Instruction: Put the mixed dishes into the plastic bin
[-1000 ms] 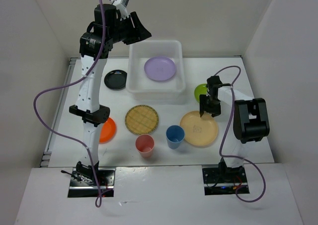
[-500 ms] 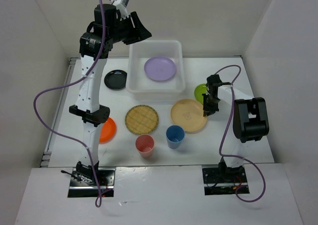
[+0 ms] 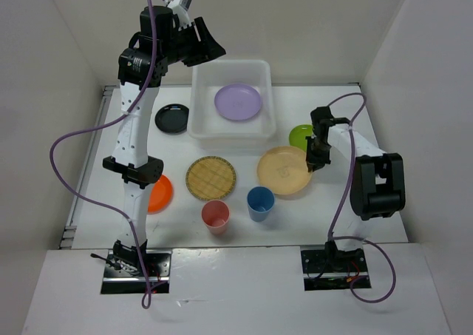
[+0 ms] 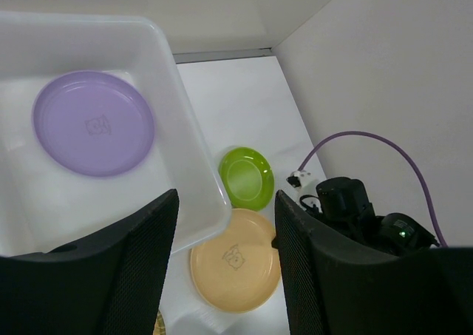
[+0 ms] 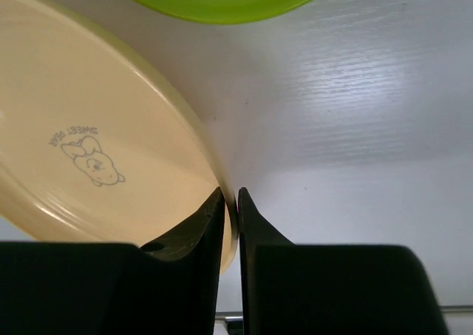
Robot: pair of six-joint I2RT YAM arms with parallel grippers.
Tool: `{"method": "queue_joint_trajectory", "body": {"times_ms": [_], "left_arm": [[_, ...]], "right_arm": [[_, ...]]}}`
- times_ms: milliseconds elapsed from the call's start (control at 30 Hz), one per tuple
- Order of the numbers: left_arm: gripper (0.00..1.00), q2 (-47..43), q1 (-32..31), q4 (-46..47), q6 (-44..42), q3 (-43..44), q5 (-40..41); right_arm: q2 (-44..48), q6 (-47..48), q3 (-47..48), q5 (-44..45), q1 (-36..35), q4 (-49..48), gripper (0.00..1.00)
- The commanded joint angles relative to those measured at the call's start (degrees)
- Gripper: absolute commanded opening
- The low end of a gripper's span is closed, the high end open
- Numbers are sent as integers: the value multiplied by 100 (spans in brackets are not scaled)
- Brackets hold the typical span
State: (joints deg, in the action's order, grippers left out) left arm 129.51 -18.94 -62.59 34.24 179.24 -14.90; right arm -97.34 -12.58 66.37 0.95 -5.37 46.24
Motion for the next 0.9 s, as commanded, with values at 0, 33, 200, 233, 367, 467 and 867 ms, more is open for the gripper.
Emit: {"method": "queue_joint_trajectory", "body": {"times_ms": [0,33,200,233,367,467,867], "left_arm": [[62,-330,22,177,-110,41,-145],[62,-330,22,177,-110,41,-145],[62,-330,22,177,-110,41,-197],[62,-330,22,177,-110,41,-198],[62,-382,22,177,-58,41,-198],[62,-383,22,177,-58,41,-198],[62,-488,-31,177,-58,41,-251]], "right_arm": [[434,-227,473,493,-43,552,0],[487,-306,560,494,-43,675,0],[848,-473,763,687,-43,975,0],[1005,-474,816,792,-96,1053,0],[1313,-658,922,1021,-96,1247,0],[1472,-789,1027,1204,-96,1484,0],[1815,-1413,1975,2295,-403,2275,0]]}}
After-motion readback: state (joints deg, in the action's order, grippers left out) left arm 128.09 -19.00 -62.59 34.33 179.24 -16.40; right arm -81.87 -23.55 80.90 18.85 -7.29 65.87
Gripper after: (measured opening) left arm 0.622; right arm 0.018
